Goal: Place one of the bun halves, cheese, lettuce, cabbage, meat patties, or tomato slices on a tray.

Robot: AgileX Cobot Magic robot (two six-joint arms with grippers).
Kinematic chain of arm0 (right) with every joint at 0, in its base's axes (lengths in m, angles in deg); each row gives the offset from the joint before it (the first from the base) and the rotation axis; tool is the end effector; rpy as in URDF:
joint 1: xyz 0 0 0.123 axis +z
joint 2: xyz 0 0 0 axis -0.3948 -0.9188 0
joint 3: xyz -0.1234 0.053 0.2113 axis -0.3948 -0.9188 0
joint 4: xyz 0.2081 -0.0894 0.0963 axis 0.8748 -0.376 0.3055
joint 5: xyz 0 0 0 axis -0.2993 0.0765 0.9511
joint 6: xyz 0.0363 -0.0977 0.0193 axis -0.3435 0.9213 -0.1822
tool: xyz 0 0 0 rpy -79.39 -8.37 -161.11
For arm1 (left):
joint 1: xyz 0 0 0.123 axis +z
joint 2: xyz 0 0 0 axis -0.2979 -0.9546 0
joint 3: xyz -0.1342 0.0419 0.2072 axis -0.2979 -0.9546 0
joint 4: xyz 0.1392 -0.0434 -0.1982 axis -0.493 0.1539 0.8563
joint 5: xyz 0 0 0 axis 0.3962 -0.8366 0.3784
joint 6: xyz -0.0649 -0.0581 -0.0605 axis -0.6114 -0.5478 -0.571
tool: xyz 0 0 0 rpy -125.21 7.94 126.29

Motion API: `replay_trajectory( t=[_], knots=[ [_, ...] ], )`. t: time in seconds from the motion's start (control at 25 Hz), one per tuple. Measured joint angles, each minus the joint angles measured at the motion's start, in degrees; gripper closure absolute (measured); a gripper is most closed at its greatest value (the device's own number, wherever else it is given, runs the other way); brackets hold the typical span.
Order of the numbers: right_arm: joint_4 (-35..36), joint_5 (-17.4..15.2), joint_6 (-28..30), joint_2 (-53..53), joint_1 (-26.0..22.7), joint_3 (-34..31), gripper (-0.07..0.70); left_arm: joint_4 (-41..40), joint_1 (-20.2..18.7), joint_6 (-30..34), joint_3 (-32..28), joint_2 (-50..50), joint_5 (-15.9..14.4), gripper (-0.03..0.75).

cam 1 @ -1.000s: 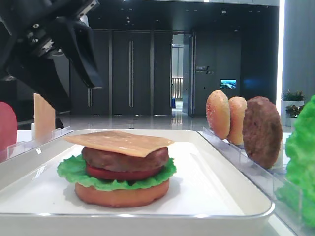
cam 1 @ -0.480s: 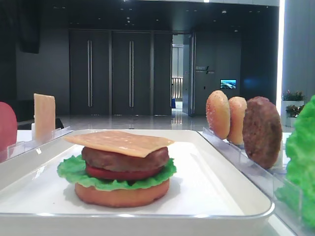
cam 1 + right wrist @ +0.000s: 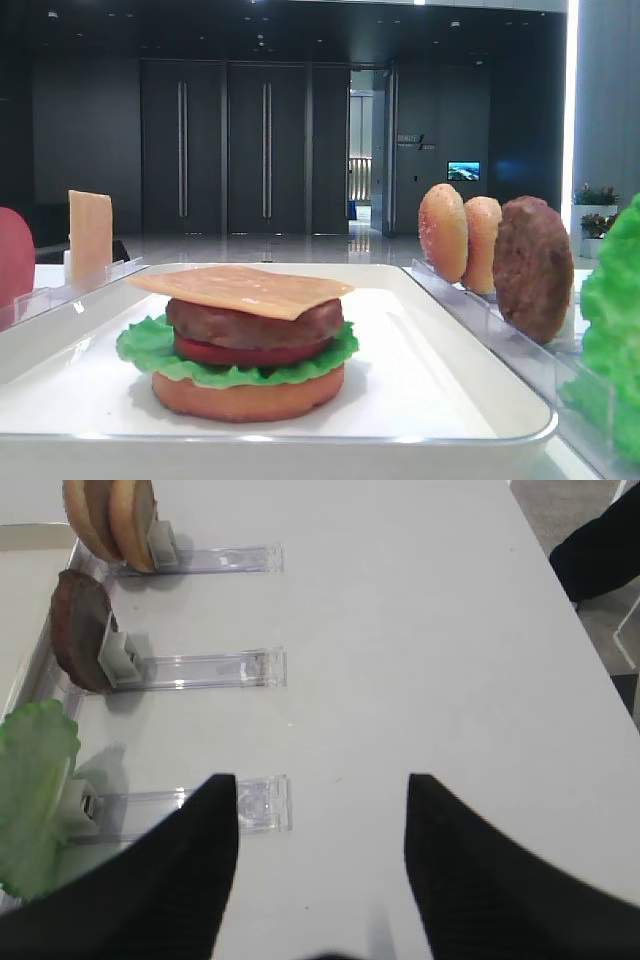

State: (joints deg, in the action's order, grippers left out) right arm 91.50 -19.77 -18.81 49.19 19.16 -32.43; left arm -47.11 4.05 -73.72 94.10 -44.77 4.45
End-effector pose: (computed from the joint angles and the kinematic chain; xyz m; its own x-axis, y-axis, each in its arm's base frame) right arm 0.0329 0.0048 0.2631 -0.5067 -0.0092 -0.8621 -0.0095 0.9999 -0.0051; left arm 0.3027 -0.0714 0.2463 -0.9621 0.2006 -0.1847 0.2050 0.9788 -0.0048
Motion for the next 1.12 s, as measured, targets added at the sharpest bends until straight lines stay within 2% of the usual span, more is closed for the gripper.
replay_trajectory(
  t=[0.28, 0.4, 0.6, 0.84, 1.12],
  knots=[
    [0.0, 0.0, 0.1, 0.0, 0.0, 0.0, 0.269, -1.9, 14.6, 1.1, 0.0, 4.2, -0.2, 0.307],
    [0.0, 0.0, 0.1, 0.0, 0.0, 0.0, 0.269, -2.1, 17.7, 1.5, 0.0, 5.4, -0.3, 0.307],
    [0.0, 0.0, 0.1, 0.0, 0.0, 0.0, 0.269, -1.5, 18.1, 1.8, -2.5, 11.0, -0.4, 0.307],
    [0.0, 0.0, 0.1, 0.0, 0.0, 0.0, 0.269, 2.1, 18.1, 3.3, -13.3, 27.2, -1.1, 0.307],
    [0.0, 0.0, 0.1, 0.0, 0.0, 0.0, 0.269, 6.2, 18.1, 5.8, -22.4, 46.6, -1.5, 0.307]
  ],
)
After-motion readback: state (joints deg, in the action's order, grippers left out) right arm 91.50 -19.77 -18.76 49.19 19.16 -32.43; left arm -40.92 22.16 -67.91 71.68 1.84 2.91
